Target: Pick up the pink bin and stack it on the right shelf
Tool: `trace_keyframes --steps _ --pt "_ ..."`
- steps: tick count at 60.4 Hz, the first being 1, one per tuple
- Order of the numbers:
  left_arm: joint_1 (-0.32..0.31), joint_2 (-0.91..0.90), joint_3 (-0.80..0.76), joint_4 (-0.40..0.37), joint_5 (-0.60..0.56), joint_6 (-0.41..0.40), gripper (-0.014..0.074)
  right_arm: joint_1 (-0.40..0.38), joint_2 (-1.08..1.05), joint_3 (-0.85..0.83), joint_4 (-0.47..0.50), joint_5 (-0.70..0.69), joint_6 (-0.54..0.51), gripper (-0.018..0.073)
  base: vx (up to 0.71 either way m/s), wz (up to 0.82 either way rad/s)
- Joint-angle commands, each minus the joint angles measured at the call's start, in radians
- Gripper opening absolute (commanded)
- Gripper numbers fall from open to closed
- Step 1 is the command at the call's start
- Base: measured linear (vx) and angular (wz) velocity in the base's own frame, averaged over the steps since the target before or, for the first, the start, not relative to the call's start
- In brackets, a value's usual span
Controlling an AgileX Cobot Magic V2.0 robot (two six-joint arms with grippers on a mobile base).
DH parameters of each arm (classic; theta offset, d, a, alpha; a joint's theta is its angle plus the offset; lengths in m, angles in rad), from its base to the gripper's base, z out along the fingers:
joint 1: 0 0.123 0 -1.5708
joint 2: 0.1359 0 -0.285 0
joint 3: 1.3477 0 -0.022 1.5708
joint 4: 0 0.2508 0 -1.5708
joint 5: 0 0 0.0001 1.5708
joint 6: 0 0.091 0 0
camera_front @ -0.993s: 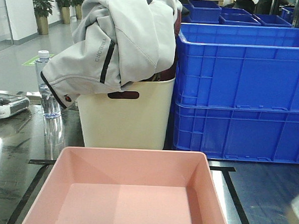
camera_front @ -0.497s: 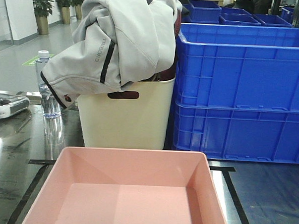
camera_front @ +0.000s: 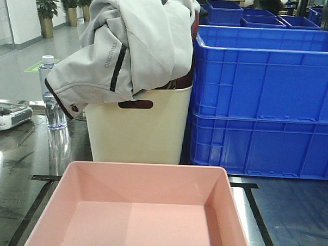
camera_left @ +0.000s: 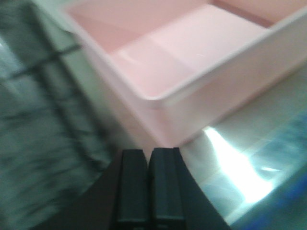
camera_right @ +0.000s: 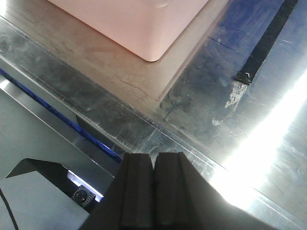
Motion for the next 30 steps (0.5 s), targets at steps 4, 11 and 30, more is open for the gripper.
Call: trace_keyframes --steps 4,11,30 --pt "0.173 -0.132 0.114 0.035 -0.265 0.028 0.0013 -0.003 0.007 -0.024 0.010 -0.056 -0.014 -0.0012 0.00 0.00" --pt "0.270 -0.244 0.247 0.025 -0.388 -0.003 0.0000 -0.003 0.007 -0.024 0.010 -0.057 -0.014 -0.0012 0.00 0.00" --pt "0.294 -0.337 0.472 0.189 -0.611 -0.357 0.0000 -0.003 0.007 -0.024 0.010 -0.055 -0.014 -0.0012 0.00 0.00"
